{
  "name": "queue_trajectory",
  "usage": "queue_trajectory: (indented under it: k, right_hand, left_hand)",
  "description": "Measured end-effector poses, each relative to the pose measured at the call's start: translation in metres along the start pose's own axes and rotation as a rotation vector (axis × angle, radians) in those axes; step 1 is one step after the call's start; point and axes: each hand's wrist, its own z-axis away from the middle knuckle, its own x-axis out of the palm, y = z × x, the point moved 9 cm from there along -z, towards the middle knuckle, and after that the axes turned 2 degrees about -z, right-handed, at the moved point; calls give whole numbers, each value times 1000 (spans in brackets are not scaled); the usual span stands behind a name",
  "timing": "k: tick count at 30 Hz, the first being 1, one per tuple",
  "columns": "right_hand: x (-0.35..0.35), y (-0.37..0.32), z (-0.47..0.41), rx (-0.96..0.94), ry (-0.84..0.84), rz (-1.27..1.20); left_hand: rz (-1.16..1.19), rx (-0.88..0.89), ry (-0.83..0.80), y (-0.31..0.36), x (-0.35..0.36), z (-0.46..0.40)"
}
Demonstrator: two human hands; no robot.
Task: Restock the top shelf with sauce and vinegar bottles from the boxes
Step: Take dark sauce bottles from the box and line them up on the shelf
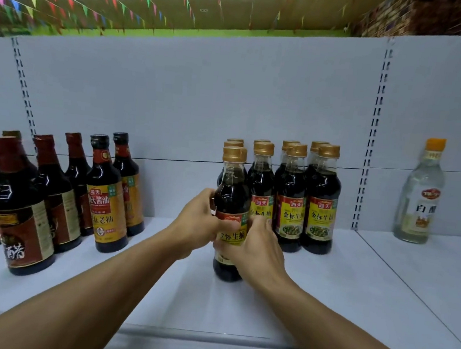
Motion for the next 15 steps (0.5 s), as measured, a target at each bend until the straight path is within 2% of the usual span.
queue_trajectory:
  k: [5, 15]
  right_hand:
    - [8, 5, -7, -21, -72, -18]
    - [16, 16, -20, -6, -107, -38]
  left_hand:
    - [32, -11, -59, -4, -3, -13]
    - [38, 19, -123, -9, -2, -21]
